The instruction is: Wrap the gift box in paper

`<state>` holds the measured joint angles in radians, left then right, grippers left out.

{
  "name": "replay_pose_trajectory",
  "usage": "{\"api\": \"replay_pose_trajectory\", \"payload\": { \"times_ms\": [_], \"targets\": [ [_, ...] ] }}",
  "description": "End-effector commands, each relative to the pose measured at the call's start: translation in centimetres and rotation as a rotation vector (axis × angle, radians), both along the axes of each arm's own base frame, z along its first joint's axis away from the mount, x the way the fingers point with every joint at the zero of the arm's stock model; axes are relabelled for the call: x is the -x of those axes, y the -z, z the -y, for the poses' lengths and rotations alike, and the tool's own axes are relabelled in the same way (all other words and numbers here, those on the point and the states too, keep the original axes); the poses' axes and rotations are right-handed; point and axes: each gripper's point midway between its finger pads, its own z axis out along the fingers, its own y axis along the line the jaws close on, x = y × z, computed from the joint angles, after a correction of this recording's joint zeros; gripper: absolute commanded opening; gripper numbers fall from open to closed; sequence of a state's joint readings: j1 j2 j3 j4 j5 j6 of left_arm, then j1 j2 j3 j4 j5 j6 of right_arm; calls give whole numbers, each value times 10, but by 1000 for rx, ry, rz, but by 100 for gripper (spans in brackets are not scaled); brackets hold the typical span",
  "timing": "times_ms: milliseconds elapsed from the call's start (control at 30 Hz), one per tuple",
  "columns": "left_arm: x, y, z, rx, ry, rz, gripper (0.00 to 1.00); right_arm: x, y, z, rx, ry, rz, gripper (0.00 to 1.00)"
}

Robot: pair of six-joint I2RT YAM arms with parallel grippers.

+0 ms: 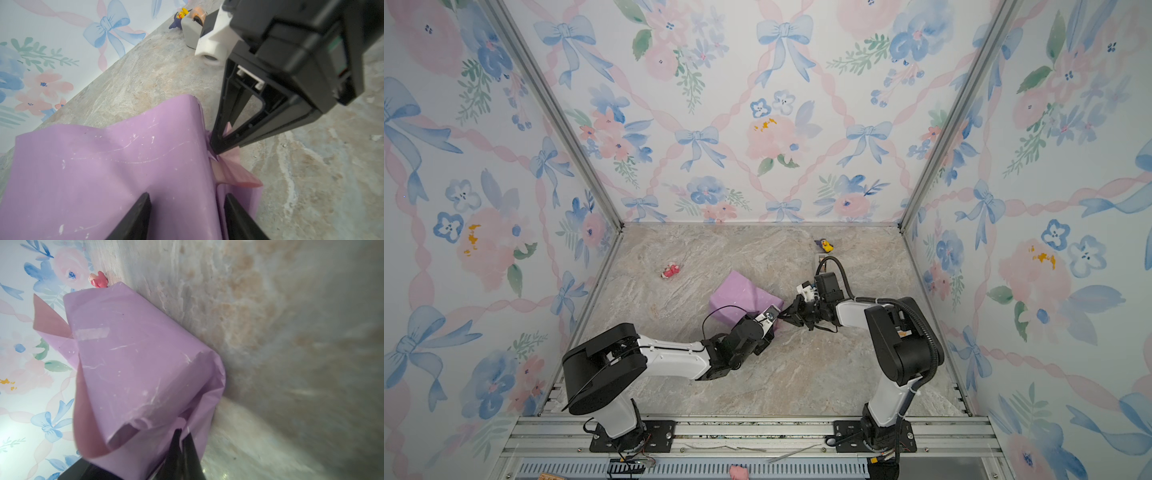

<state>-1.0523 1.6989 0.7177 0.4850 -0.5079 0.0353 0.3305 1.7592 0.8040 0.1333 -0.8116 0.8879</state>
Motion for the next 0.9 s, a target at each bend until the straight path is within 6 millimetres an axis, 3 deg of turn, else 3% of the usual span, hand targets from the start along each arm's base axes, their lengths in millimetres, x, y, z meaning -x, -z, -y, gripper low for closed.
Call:
{"api": "replay_pose_trajectory", "payload": {
  "times_ms": [0, 200, 400, 500, 533, 867],
  "targets": [
    [18, 22, -5, -74, 82, -87, 64, -3, -6, -6, -30, 34, 1, 0],
    [19, -1, 2, -62, 132, -38, 82, -6, -3, -3, -2, 78, -1, 0],
    [16, -22, 4, -92, 145, 41, 87, -6, -1, -4, -6, 87, -10, 0],
    [10, -19, -1, -143, 102, 72, 90, -6, -2, -4, -7, 89, -5, 0],
    [6, -32, 8, -123, 100, 92, 91, -6, -1, -4, -6, 89, -6, 0],
    [3, -19, 21, -138, 68, 84, 94, -6, -1, -5, -13, 84, -10, 0]
  ]
}}
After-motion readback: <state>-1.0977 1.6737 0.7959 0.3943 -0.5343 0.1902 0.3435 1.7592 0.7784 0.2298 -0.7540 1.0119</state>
